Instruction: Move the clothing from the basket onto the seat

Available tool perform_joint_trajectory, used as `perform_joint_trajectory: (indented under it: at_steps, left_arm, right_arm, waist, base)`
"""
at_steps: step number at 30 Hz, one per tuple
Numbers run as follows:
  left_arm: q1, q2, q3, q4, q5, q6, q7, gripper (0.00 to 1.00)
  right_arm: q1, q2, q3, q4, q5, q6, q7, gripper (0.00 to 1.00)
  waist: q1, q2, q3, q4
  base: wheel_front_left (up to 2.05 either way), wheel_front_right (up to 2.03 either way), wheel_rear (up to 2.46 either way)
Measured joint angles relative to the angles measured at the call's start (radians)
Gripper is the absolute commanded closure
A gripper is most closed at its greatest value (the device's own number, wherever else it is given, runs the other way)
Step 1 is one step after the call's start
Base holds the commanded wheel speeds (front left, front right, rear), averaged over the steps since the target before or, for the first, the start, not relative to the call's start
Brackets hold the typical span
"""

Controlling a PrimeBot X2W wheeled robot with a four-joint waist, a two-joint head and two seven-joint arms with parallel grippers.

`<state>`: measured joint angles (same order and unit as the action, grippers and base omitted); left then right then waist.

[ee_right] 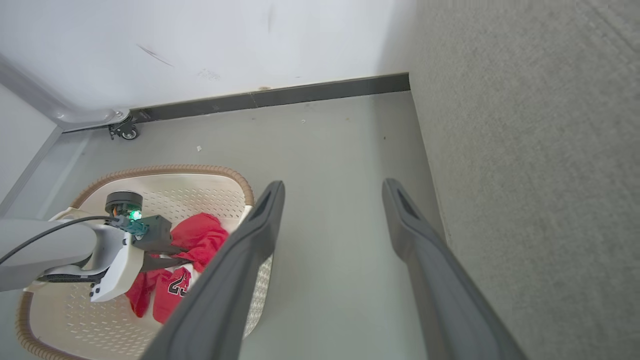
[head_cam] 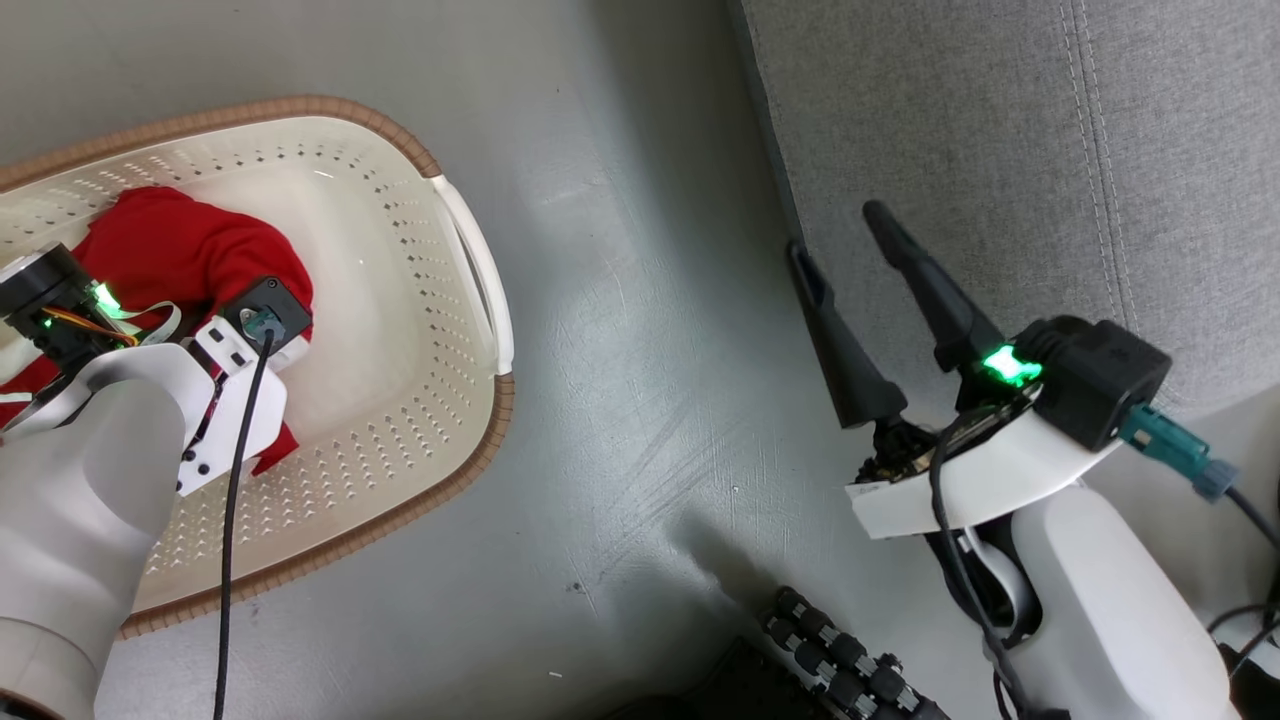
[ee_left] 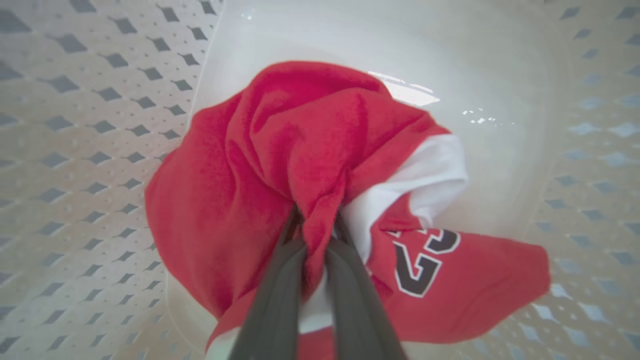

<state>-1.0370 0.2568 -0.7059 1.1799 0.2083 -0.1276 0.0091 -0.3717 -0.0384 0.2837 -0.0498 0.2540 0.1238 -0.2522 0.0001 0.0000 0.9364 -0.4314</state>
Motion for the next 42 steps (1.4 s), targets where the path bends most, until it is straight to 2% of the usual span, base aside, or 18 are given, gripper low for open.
perform_joint_trajectory:
  at_steps: [18,42]
  left_arm:
    - [0.011,-0.039,0.019,0.0,-0.041,0.011,-0.115,1.0]
    - [0.179,-0.125,0.094,0.022,-0.157,0.052,-0.239,1.0]
  right_arm:
    - [-0.068,-0.001,-0.075,0.002,0.008,0.0,0.0,0.0]
    - [-0.083,-0.002,-0.113,0.082,0.002,0.0,0.0,0.0]
  waist:
    - [-0.0001,0.0,-0.078,0.031]
    - [0.0,0.0,-0.281,0.094]
  base:
    - [0.0,0.0,0.0]
    - [0.0,0.0,0.0]
